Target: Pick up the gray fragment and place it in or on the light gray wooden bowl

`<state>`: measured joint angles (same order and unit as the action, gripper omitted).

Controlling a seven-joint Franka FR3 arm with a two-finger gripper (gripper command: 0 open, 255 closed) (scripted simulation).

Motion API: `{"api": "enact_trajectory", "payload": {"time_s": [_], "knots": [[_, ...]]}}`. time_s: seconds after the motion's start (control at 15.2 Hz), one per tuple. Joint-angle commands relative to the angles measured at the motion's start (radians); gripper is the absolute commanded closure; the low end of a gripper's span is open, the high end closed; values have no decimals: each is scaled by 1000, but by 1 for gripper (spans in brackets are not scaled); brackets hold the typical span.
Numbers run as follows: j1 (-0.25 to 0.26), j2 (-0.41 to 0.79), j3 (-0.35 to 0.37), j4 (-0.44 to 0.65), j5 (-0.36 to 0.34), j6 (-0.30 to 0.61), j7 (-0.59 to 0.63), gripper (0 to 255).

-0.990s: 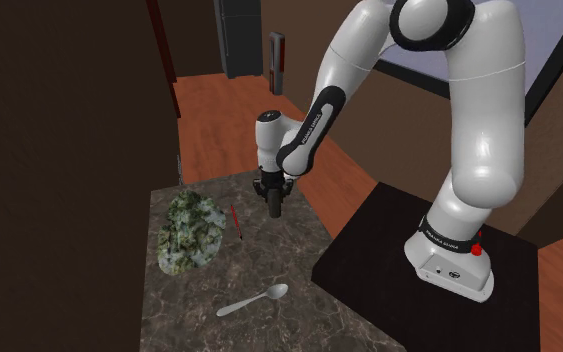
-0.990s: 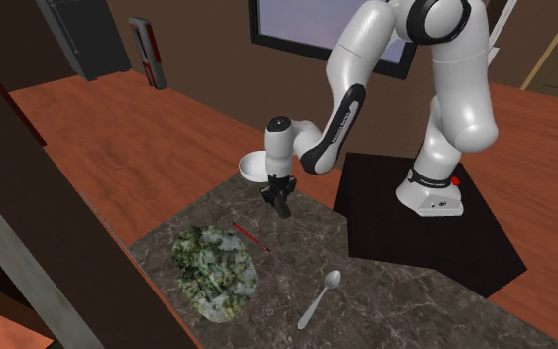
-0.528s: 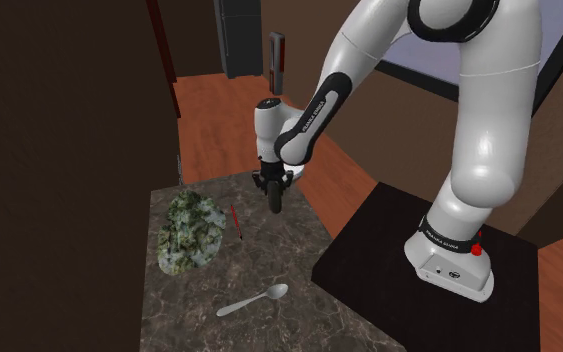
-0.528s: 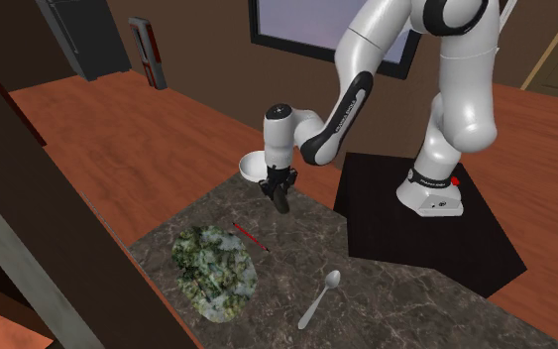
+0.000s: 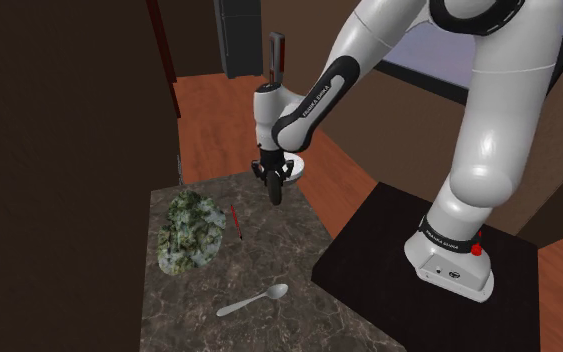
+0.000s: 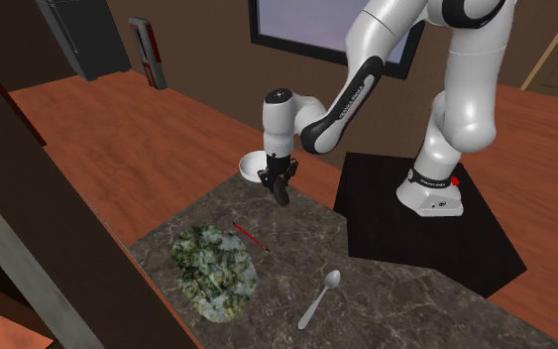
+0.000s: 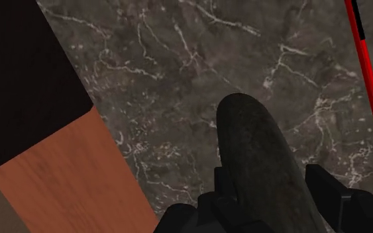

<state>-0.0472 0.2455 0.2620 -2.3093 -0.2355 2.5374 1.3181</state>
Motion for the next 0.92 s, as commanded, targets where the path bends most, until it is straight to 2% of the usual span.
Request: {"api": "enact_trajectory", "payload": {"time_s": [0.0,0.26,0.86], "knots": [[-4,-24,7,0,16,-23,-12,255],[-10,-67,17,5,44,-68,-34,255],[-128,39,-61,164,44,-106,-239,255]]}}
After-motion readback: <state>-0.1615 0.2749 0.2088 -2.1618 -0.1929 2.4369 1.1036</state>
